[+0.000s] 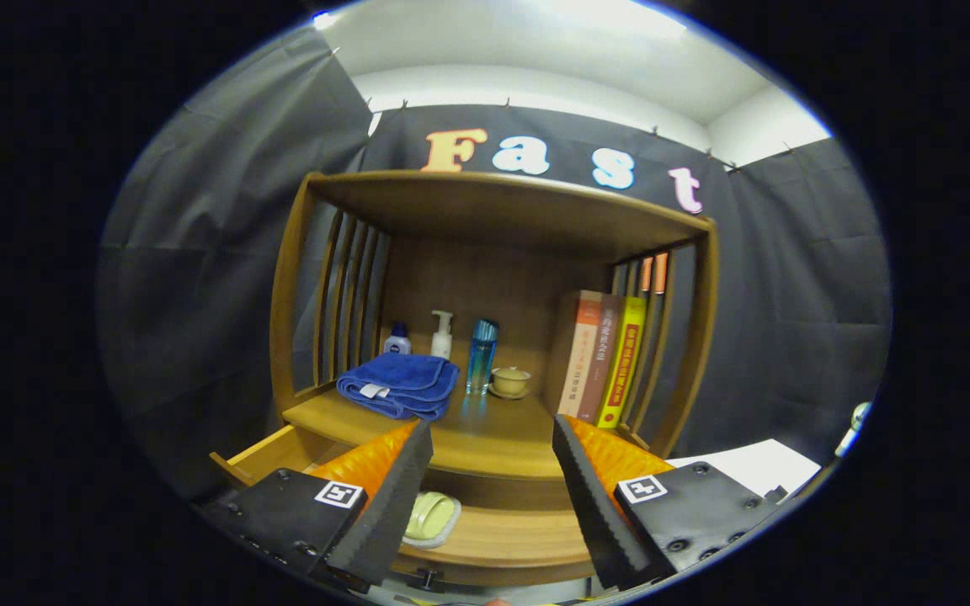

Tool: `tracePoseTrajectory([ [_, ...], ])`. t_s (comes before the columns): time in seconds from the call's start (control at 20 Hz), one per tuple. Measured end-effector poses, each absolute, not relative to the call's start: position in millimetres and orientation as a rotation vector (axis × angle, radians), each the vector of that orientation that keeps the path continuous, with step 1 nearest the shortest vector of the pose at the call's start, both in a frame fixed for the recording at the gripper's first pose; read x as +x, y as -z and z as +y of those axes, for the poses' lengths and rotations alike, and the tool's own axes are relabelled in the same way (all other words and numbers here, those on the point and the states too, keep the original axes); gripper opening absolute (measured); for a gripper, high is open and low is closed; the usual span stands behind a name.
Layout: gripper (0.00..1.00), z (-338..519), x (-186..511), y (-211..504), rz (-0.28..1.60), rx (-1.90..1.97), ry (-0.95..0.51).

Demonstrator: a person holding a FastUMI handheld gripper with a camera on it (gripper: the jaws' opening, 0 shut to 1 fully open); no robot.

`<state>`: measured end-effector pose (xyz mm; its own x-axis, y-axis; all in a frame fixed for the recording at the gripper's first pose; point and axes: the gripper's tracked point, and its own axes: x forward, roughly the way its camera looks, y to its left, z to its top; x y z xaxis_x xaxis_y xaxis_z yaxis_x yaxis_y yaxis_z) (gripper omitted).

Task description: Pull open the drawer, take out the items inside it, and place them on the countertop above the cabinet.

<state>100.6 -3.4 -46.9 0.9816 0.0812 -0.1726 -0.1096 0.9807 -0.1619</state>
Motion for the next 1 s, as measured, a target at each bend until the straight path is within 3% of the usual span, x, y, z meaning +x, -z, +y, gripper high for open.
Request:
tracePoseTrajectory([
  [0.2, 0.95, 33.4, 115.3, 146.7, 0.546, -0.073, -0.17],
  [0.4, 0.95, 30.4, 129.0, 242.5, 0.799, -0.001, -0.084],
  [0.9, 0.89, 26.0, 120.0, 297.9, 0.96, -0.01, -0.033],
  [1.0, 0.61, 28.3, 119.8, 306.8, 0.983, -0.005, -0.036],
])
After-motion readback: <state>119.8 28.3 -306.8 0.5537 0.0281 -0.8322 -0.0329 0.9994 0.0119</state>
